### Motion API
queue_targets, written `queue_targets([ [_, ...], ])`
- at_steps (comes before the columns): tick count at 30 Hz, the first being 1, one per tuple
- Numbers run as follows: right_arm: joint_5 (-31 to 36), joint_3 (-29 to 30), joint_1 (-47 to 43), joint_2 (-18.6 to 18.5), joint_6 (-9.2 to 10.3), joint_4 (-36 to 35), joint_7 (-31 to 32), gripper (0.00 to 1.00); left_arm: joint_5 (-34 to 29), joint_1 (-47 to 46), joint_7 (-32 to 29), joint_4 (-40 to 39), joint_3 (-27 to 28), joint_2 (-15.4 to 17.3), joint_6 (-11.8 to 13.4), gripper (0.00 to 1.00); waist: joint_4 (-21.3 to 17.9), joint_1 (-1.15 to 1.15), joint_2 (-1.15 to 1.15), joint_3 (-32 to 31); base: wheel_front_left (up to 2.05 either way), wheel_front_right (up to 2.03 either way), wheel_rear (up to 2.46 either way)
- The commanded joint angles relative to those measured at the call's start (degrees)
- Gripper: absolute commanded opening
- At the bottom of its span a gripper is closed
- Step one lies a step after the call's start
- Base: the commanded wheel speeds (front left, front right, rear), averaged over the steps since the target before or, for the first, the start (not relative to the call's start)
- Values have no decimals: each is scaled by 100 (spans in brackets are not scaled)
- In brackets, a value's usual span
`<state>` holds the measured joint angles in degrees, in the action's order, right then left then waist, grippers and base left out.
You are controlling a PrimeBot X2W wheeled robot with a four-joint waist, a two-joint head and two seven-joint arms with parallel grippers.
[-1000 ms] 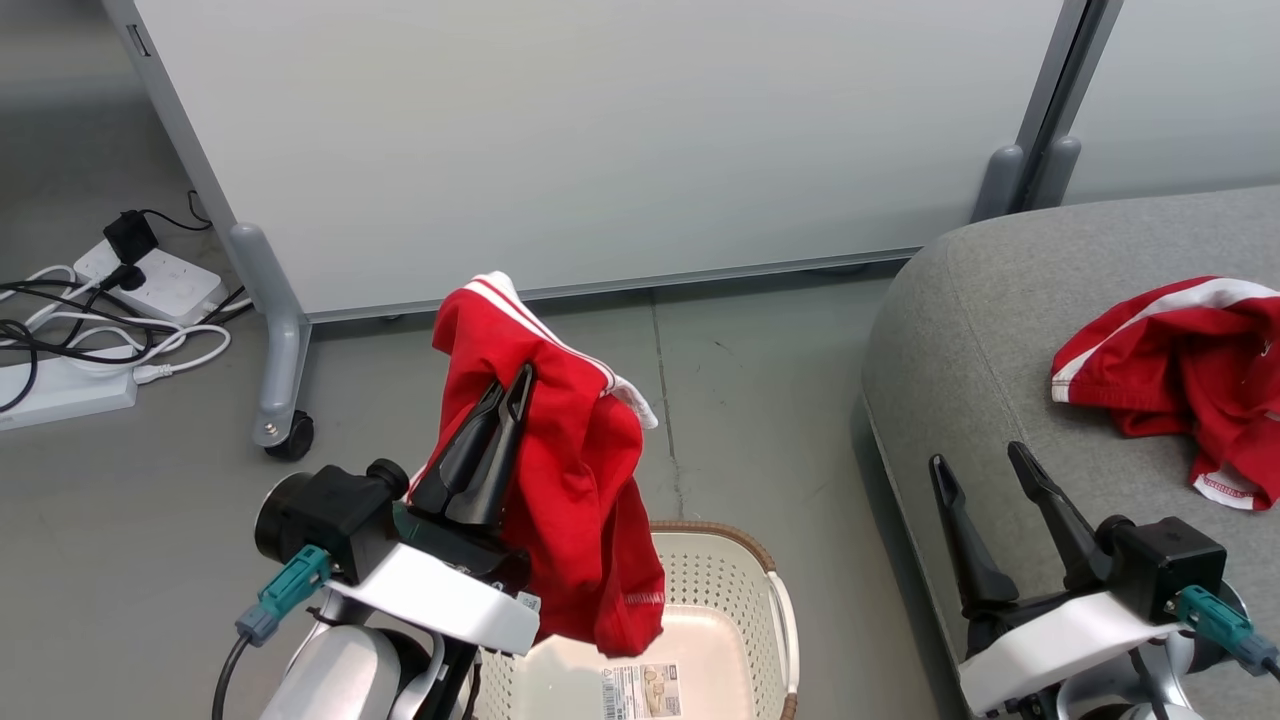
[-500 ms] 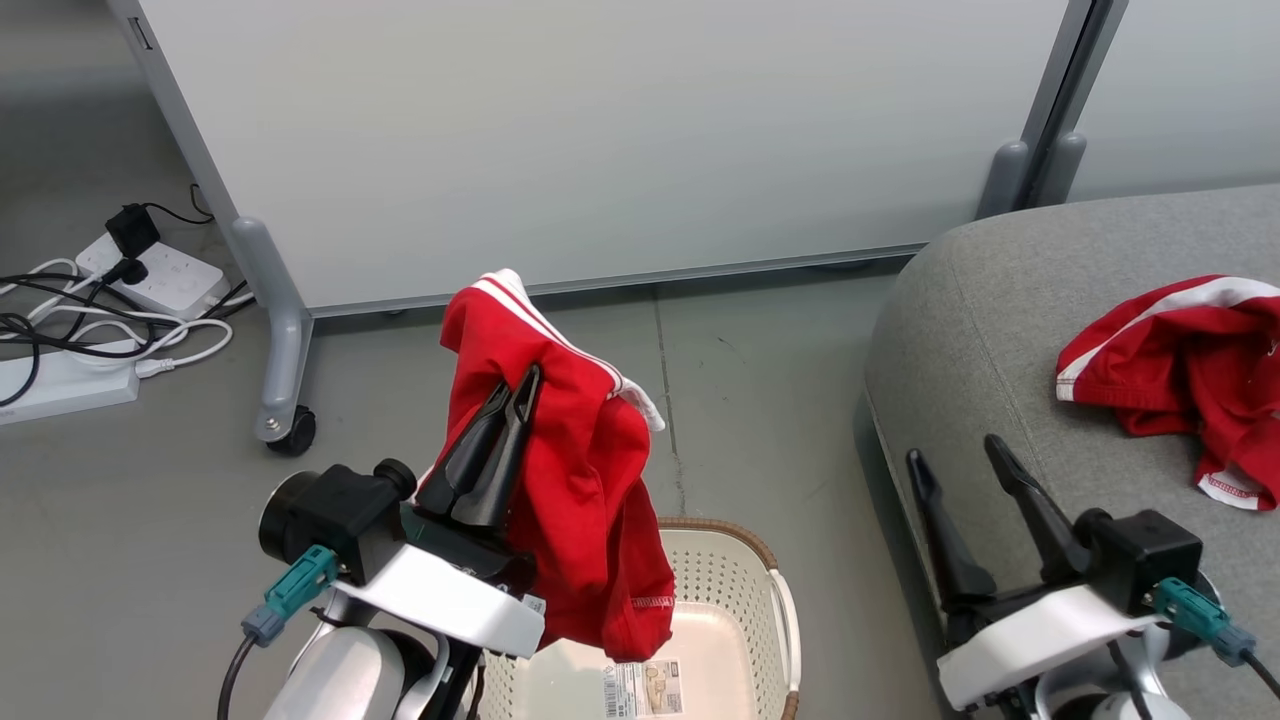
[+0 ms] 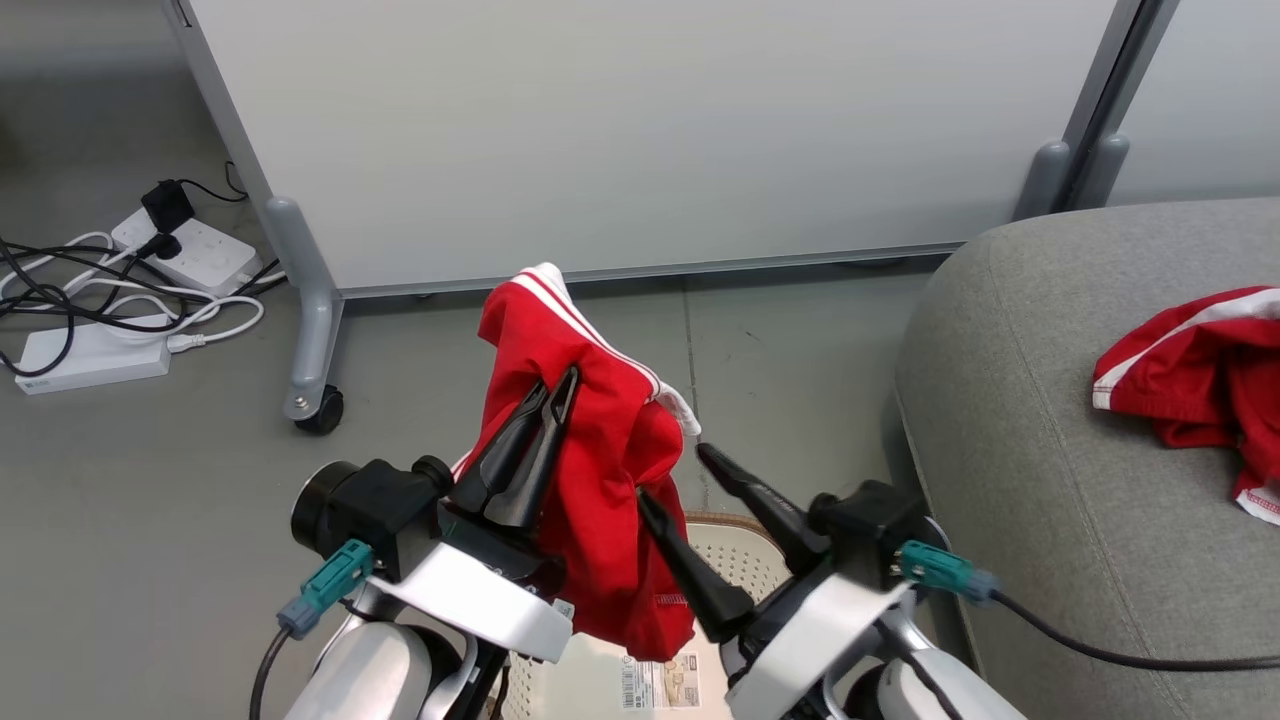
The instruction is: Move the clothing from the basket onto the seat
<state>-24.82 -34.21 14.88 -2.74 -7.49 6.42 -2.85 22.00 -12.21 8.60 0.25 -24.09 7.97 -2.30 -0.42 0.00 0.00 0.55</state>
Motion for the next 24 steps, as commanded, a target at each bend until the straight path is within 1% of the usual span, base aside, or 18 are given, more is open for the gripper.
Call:
queue_targets([
  [1,-55,-182,179,-34,-1,148,-42,100,-31,-88,18,14,-14,-10,-21,0,40,0,0,-9,0,0,0],
  [3,-311,-509,374,-34,-1,363,-93,100,-37,-139,9,30,-53,-22,-30,0,91,0,0,-19,0,0,0],
  [7,-587,-1015,779,-34,-1,854,-178,100,-57,-154,9,43,-144,-51,-43,0,165,0,0,-33,0,0,0],
  [9,-671,-1102,869,-34,-1,979,-212,100,-54,-150,13,44,-164,-57,-49,0,188,0,0,-34,0,0,0],
  [11,-814,-1308,1043,-31,-1,1210,-270,100,-43,-157,20,52,-193,-65,-61,0,227,0,0,-35,0,0,0],
  [12,-887,-1379,1125,-32,-1,1308,-327,46,-37,-165,27,56,-211,-70,-65,0,246,0,0,-36,0,0,0],
  [13,-961,-1438,1200,-30,-1,1398,-365,13,-34,-174,32,60,-224,-74,-60,0,265,0,0,-33,0,0,0],
  [14,-1027,-1498,1264,-34,-1,1478,-410,0,-28,-182,38,68,-233,-77,-66,0,281,0,0,-32,0,0,0],
  [17,-1189,-1587,1433,-31,-1,1678,-564,0,-13,-197,53,84,-265,-80,-65,0,315,0,0,-22,0,0,0],
  [21,-1293,-1560,1580,-32,-1,1855,-804,0,-8,-180,93,78,-279,-82,-35,0,313,0,0,-37,0,0,0],
  [22,-1312,-1522,1606,-32,-1,1887,-861,0,-43,-172,113,68,-258,-83,15,25,307,0,0,-43,0,0,0],
  [23,-1304,-1484,1636,-35,-1,1914,-906,0,-69,-167,122,58,-256,-78,40,76,295,0,0,-52,0,0,0],
  [24,-1286,-1429,1660,-34,-1,1926,-948,0,-80,-166,141,32,-249,-75,68,100,278,0,0,-58,0,0,0],
])
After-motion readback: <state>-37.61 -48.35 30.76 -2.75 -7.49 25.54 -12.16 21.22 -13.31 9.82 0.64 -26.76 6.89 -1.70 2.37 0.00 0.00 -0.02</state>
